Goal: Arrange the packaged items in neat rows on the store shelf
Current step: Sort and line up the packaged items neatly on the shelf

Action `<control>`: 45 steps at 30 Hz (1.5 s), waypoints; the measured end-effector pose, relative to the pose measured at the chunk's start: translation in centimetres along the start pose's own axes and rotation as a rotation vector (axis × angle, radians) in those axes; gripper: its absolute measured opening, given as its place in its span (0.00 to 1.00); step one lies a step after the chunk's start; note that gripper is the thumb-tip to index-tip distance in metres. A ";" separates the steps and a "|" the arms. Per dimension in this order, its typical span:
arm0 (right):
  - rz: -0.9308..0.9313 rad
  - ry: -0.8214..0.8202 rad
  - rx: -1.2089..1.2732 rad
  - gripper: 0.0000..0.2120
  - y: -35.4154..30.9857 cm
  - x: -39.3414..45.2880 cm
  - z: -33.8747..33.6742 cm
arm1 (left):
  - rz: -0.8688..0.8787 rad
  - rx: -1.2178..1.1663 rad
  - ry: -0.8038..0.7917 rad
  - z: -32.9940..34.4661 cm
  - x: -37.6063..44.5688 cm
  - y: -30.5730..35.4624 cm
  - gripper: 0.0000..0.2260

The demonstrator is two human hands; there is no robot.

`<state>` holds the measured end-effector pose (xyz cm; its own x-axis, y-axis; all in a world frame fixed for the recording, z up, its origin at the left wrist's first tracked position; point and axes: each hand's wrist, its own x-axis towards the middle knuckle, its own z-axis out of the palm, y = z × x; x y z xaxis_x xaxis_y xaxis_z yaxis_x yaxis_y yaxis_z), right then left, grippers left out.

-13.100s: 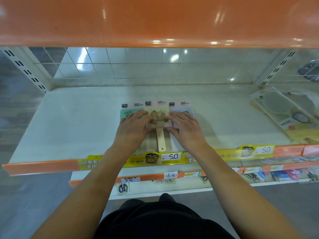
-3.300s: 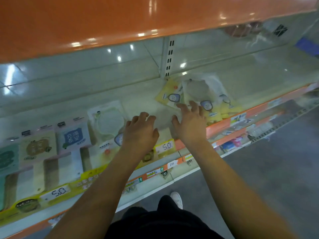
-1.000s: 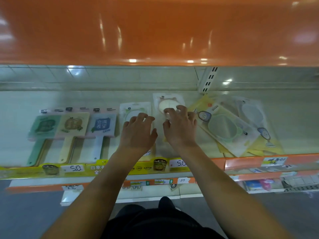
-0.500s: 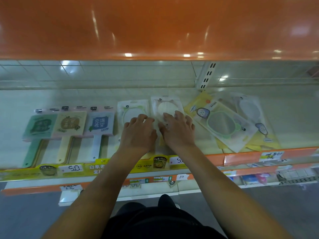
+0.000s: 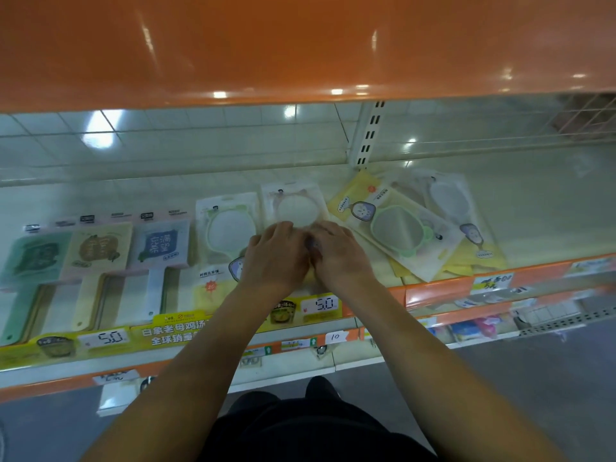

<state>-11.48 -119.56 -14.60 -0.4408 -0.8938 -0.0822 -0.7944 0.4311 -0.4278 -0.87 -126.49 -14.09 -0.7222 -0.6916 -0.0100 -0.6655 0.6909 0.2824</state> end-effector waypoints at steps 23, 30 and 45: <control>-0.015 -0.058 -0.049 0.21 -0.7 -1.4 0.7 | 0.023 -0.003 -0.028 0.7 -1.8 -0.5 0.16; -0.023 -0.046 -0.070 0.21 -1.1 -2.1 0.6 | 0.079 -0.012 0.000 0.6 -2.5 -1.0 0.17; -0.014 -0.089 -0.142 0.24 -3.7 -0.2 1.6 | -0.163 0.038 -0.050 0.2 -3.5 -4.9 0.18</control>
<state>-7.78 -121.17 -14.44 -0.3958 -0.9044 -0.1594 -0.8540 0.4263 -0.2983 4.87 -127.35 -15.65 -0.6118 -0.7846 -0.1005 -0.7806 0.5785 0.2365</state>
